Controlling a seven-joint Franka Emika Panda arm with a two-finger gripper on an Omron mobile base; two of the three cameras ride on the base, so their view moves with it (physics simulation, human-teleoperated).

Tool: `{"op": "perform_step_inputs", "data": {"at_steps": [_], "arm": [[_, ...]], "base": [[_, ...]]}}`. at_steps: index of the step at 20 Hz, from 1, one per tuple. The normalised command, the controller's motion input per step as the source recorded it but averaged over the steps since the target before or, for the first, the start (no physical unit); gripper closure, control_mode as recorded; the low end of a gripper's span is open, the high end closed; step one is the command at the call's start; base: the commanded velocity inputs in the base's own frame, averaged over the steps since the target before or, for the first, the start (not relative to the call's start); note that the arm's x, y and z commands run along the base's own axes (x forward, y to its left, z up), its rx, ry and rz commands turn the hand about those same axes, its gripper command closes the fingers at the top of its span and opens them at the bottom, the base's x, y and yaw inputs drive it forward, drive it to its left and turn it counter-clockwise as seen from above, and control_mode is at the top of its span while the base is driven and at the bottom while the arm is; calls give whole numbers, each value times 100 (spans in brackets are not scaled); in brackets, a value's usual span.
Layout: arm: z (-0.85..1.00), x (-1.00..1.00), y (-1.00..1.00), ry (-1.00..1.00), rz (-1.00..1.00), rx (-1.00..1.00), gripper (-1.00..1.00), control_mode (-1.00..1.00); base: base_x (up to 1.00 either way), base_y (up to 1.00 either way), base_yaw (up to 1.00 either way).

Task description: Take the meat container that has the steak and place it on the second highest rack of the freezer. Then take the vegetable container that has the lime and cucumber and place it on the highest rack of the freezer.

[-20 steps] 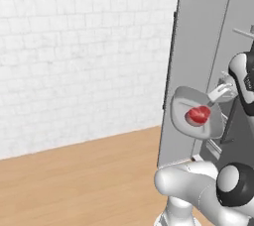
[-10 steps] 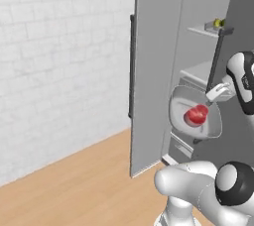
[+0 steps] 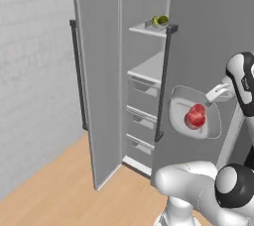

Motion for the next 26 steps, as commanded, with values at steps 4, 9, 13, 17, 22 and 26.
{"op": "perform_step_inputs", "data": {"at_steps": [4, 9, 13, 17, 22, 26], "arm": [[0, 0, 0, 0, 0, 0, 100, 100], [0, 0, 0, 0, 0, 0, 100, 100], [0, 0, 0, 0, 0, 0, 100, 100], [0, 0, 0, 0, 0, 0, 100, 100], [0, 0, 0, 0, 0, 0, 100, 100], [0, 0, 0, 0, 0, 0, 100, 100]], "base": [[15, 34, -59], [3, 51, -54], [0, 66, -40], [0, 74, -27], [0, 76, -9], [1, 67, -16]]}}
